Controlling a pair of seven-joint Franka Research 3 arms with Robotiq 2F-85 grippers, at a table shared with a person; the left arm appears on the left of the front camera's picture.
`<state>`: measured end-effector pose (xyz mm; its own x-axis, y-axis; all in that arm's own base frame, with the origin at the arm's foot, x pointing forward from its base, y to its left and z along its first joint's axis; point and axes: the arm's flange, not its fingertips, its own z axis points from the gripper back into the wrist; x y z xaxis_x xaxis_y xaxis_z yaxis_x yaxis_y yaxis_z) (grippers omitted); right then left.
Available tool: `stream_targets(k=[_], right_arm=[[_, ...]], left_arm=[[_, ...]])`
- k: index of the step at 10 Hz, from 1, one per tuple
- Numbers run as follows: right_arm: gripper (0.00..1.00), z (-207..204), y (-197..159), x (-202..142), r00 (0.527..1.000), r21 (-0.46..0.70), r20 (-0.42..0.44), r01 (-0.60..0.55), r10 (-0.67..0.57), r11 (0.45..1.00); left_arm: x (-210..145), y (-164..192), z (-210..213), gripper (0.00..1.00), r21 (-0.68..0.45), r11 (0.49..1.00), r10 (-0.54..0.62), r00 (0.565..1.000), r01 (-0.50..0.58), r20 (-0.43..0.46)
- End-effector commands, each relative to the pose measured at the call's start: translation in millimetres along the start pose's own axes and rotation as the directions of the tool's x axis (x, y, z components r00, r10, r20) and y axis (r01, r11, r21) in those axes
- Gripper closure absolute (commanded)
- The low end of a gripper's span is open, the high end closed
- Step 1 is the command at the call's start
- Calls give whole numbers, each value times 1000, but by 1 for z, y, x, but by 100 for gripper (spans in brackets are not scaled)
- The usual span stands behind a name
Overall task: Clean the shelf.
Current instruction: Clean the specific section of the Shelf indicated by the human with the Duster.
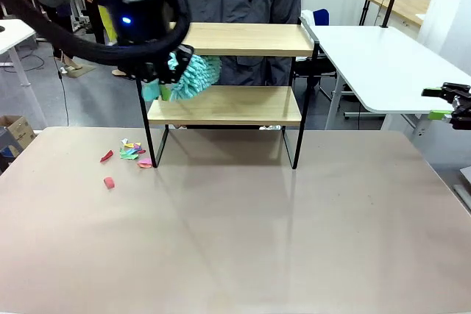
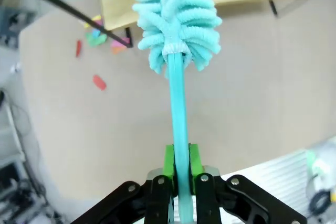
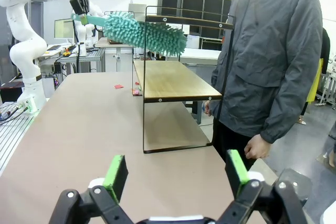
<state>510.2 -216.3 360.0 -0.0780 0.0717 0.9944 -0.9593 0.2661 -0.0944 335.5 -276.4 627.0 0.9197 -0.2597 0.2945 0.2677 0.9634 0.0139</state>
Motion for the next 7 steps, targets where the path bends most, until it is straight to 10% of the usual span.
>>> stream_targets(k=[1,3,7], right_arm=[[0,-1,-1,3,1000,-2,-3,-6,6,1000],[0,-1,-1,3,1000,-2,-3,-6,6,1000],[0,-1,-1,3,1000,-2,-3,-6,6,1000]], left_arm=[[-24,46,7,87,-63,977,-205,979,204,-9],[-32,82,12,87,-180,916,-361,932,359,19],[-46,134,-3,87,-106,706,-708,702,700,-75]])
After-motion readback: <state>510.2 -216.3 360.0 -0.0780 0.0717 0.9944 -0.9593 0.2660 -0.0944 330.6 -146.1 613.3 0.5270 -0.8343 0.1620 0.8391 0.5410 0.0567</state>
